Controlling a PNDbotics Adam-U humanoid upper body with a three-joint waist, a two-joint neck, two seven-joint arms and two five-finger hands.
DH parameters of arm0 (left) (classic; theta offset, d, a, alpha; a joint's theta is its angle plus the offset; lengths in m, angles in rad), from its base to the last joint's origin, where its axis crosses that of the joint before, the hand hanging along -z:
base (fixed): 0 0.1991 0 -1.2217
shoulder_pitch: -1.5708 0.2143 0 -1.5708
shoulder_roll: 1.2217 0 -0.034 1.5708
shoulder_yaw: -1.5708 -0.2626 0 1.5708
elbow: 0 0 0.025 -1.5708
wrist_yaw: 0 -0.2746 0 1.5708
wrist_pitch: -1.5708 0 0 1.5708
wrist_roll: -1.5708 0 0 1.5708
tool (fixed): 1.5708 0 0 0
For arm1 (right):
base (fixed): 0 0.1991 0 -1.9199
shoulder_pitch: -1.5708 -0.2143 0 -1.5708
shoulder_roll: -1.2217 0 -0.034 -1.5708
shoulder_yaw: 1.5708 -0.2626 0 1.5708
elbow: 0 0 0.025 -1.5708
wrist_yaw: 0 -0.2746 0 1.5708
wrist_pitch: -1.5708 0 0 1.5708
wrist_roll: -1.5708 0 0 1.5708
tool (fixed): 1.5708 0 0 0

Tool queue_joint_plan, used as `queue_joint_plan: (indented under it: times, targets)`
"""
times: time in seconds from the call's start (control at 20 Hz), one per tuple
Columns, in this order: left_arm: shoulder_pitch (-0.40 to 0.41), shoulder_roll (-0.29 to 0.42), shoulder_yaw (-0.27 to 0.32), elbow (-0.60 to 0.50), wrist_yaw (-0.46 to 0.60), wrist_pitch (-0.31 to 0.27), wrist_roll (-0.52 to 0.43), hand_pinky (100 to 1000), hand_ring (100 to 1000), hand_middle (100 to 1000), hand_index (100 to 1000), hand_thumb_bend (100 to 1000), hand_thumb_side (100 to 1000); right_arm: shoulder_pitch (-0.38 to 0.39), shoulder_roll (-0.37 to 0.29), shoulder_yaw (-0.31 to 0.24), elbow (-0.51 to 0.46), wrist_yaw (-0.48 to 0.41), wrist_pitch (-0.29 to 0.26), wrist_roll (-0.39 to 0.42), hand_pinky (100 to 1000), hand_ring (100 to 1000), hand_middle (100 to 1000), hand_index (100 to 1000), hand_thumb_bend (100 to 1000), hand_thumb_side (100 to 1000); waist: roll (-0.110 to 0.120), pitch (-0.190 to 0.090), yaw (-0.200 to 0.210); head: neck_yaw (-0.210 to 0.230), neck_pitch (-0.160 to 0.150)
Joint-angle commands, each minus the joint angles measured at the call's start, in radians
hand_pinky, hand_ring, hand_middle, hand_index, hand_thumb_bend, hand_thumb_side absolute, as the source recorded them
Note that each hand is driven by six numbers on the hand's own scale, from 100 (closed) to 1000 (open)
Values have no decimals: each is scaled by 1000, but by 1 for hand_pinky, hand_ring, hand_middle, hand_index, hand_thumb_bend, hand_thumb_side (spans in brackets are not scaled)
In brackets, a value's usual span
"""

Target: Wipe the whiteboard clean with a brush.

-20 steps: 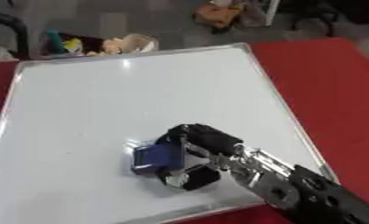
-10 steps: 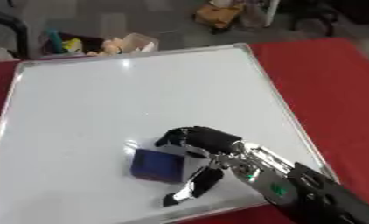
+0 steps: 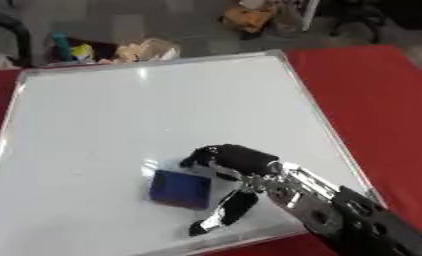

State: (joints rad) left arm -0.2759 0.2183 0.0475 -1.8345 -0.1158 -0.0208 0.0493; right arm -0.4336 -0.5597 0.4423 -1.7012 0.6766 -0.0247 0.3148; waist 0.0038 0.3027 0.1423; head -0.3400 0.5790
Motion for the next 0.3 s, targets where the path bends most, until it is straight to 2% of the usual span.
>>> queue_joint_plan:
  times: [0.05, 0.3]
  targets:
    - [-8, 8, 7, -19, -3, 3, 2, 423, 609, 503, 639, 308, 917, 3, -27, -11, -21, -15, 10, -12, 659, 831, 761, 914, 675, 656, 3, -13, -3, 2, 2]
    - [-6, 8, 9, -19, -2, 4, 5, 423, 609, 503, 638, 309, 917, 6, -25, -38, -63, -23, 32, -65, 635, 805, 709, 887, 652, 660, 4, -17, -8, 2, 0]
